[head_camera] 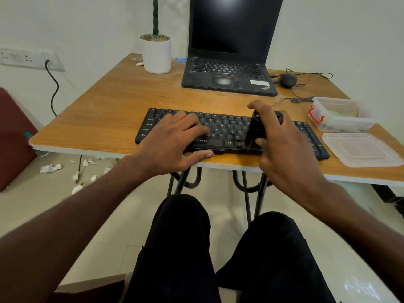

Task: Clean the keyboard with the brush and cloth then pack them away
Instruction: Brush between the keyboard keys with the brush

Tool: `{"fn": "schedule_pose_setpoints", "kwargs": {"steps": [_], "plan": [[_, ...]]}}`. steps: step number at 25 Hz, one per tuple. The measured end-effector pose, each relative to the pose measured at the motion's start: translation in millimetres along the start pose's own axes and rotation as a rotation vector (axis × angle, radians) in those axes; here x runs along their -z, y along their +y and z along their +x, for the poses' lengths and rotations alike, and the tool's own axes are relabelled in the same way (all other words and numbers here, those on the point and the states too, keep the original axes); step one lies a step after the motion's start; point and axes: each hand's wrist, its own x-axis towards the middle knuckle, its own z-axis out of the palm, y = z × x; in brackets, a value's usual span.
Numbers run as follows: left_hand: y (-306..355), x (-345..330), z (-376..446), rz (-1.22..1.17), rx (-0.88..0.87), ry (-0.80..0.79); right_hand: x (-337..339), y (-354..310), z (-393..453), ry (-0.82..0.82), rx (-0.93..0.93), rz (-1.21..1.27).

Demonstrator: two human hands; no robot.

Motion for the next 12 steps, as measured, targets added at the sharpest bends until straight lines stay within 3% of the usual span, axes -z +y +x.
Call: {"fn": "schedule_pose_setpoints", "kwargs": {"steps": [4, 8, 12], "plan": [[-0.5, -2.9, -0.2, 0.012, -0.002, -0.003, -12.8, -12.5, -4.3, -0.004, 0.163, 0.105], [-1.4, -3.8, -0.3, 0.009, 0.005, -0.007, -5.1, 0.8, 4.7, 0.027, 0.032, -0.059], [-1.3, -3.3, -0.8, 0.0, 0.001, -0.007, -13.2, -6.2, -0.4, 0.054, 0.1, 0.057]]}}
